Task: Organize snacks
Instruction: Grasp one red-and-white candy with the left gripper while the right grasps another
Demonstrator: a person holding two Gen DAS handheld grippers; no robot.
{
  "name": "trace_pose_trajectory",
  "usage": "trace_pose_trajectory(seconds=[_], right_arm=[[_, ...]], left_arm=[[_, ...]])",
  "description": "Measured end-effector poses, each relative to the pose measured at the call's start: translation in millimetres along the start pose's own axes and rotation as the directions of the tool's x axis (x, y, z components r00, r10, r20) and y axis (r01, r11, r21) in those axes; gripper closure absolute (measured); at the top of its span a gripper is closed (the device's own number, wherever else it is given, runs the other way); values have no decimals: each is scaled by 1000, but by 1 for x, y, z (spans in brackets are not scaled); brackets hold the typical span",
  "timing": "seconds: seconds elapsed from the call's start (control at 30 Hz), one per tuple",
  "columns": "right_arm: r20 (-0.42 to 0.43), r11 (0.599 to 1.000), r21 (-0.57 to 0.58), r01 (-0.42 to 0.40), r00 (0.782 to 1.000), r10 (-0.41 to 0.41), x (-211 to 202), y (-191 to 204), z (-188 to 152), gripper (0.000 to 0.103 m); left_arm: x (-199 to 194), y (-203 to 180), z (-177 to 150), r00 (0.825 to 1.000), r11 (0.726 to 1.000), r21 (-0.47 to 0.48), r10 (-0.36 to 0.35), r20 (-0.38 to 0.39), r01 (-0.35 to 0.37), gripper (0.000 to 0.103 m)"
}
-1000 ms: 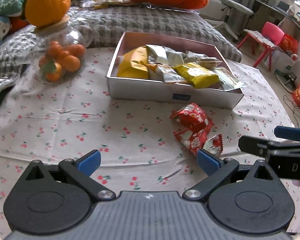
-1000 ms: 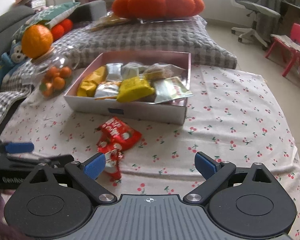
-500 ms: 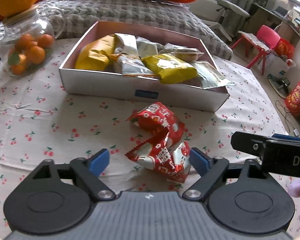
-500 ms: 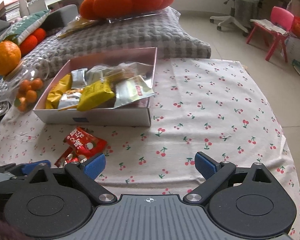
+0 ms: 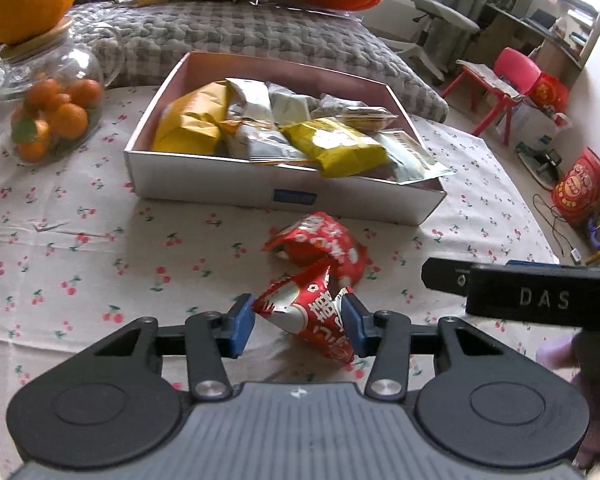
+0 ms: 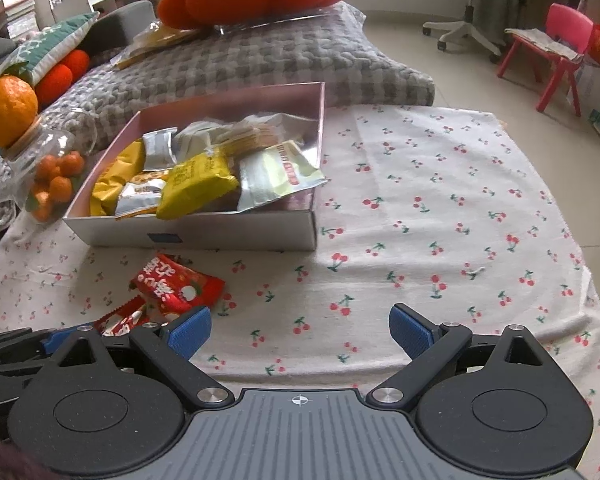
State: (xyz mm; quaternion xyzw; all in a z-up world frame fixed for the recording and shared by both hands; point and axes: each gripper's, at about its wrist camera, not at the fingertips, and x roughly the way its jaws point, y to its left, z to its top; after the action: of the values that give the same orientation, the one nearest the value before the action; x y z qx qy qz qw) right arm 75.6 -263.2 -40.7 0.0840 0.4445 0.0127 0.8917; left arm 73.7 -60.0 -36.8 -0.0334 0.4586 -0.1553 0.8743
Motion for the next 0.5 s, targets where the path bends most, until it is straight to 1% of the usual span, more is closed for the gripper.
trace_pose_trajectory(seconds=[0.17,0.2,0.37,0.5], right_arm=[[-28,999,26,-45,999,46,9,10,3,6],[-34,998,35,-56,998,57,12,13,3,6],[-60,993,68,-93,994,97,29,27,5,6],[-57,992,59,-107,992,111,40,40,8,6]], left_arm=[[-12,17,1,1000,1000,2,27,10,-27,65],[-14,20,2,999,999,-1,33,13,-33,69],[-18,31,2,998,998,-1,67,5,-67,69],[-17,37,3,998,998,-14,57,-4,-57,68]])
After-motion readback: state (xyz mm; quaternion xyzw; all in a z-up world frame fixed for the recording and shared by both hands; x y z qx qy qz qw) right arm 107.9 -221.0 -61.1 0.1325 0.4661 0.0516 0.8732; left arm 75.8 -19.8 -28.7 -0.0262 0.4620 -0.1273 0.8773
